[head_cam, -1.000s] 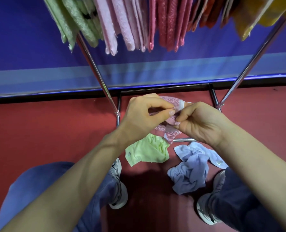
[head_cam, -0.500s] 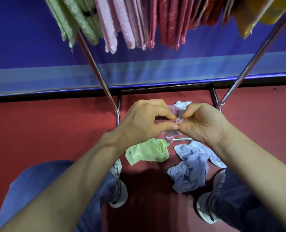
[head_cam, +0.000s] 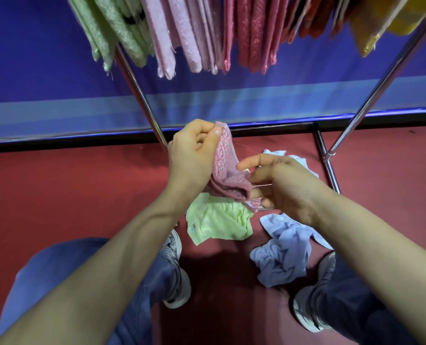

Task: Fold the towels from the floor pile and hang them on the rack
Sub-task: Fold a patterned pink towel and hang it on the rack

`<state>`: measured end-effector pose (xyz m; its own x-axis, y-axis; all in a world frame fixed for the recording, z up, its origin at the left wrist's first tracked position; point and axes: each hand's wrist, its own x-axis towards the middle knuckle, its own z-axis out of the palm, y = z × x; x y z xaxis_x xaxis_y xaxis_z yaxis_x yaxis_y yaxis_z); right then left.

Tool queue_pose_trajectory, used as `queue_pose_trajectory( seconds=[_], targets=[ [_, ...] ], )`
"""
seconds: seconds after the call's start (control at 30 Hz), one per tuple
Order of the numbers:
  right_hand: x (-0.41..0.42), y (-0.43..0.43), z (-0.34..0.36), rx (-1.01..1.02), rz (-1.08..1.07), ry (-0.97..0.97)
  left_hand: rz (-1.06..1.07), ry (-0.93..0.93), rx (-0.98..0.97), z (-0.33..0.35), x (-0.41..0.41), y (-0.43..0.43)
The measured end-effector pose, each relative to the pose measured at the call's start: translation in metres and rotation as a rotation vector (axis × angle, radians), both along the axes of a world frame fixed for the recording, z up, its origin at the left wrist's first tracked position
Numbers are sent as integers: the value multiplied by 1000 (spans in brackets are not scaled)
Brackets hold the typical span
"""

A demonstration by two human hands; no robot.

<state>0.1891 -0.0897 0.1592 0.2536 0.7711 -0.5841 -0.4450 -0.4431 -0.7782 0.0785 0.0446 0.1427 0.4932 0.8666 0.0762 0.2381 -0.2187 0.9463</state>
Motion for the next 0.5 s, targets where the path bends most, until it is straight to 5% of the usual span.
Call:
queue_pose_trajectory(
  seconds=[0.13, 0.3, 0.43, 0.5],
  targets=[
    [-11, 1, 2, 233, 79, -158, 110, -71, -149, -2, 0, 6],
    [-24, 0, -12, 386, 120, -790, 224, -131, -333, 0, 2, 8],
    [-26, -5, -22, 386, 45, -1484, 297, -165, -455, 4, 0, 12],
    [-26, -6, -23, 438, -26, -1555, 335, -192, -505, 7, 0, 12]
  ],
)
